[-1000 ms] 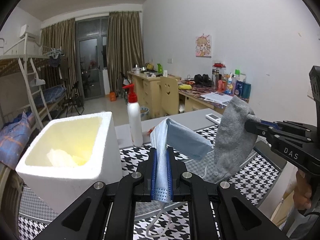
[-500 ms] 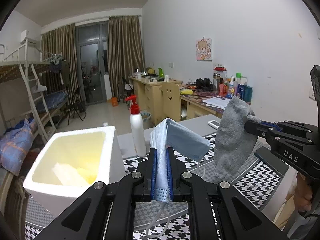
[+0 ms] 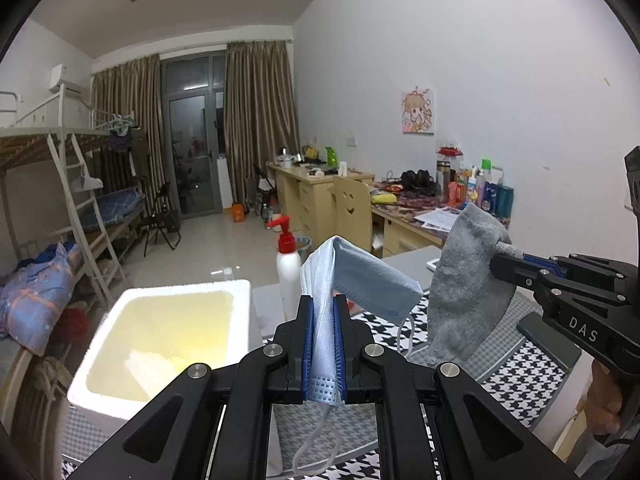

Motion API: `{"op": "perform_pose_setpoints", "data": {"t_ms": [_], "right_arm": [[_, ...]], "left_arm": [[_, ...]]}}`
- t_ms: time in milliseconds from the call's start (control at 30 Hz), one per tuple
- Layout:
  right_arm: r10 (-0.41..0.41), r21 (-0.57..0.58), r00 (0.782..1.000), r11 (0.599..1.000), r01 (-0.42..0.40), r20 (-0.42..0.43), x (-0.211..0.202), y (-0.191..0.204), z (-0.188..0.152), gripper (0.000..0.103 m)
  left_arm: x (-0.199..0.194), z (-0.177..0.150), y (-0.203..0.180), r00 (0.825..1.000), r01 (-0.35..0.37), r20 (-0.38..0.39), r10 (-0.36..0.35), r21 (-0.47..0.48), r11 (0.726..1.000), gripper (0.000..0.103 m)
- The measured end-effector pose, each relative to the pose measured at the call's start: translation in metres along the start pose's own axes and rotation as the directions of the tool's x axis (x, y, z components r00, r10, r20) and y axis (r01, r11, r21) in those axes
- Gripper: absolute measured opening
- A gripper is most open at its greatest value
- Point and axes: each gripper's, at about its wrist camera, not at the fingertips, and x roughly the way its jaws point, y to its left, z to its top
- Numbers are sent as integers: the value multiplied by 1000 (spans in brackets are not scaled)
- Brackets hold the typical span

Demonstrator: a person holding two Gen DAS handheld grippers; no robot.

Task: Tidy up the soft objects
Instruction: 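Carry the mask and sock toward the foam box with both grippers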

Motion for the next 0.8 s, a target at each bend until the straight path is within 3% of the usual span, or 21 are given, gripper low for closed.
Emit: {"op": "perform_pose_setpoints", "data": {"t_ms": [800], "right_arm": [[92,-48,995,995,-90,36,15,41,33,11]], "left_arm": [[-8,18,48,993,-109,47,112,-58,992,10]]}}
